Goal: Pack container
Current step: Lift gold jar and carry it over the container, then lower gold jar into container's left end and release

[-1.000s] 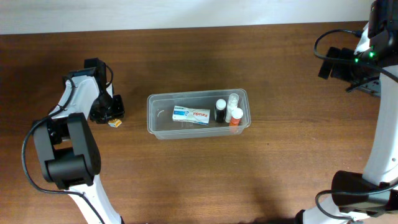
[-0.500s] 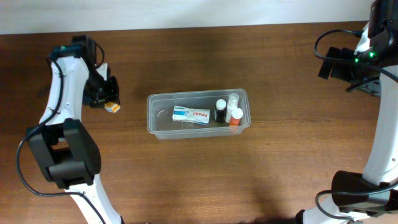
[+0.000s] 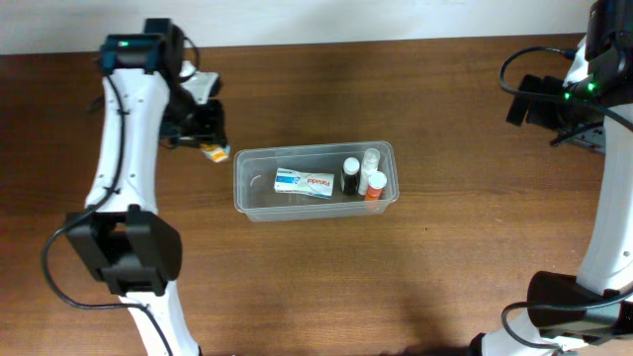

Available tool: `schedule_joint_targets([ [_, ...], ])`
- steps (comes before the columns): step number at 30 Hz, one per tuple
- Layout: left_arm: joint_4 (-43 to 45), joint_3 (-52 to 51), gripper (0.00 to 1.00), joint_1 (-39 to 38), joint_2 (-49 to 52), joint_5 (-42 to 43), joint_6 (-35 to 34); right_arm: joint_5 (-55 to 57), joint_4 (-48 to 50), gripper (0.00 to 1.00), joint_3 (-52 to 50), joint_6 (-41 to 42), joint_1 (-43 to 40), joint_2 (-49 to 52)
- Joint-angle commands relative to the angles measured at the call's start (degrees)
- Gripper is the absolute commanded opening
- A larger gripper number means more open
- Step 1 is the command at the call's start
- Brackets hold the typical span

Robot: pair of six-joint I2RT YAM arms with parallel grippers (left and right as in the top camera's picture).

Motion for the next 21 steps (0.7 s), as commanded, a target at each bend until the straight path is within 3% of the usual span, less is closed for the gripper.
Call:
schedule_joint_targets([
  [1, -0.4, 1.0, 0.45, -3.4, 0.3, 0.9, 2.9, 0.7, 0.0, 0.98, 0.3, 0.5, -0.2, -0.3],
  [15, -0.1, -0.7, 0.45, -14.7, 0.3, -5.5, 2.4, 0.7, 0.0, 0.98, 0.3, 0.5, -0.2, -0.3],
  [21, 3.6, -7.9, 0.45, -15.1, 0.3, -7.7, -0.1, 0.7, 0.0, 0.98, 0.3, 0.5, -0.2, -0.3],
])
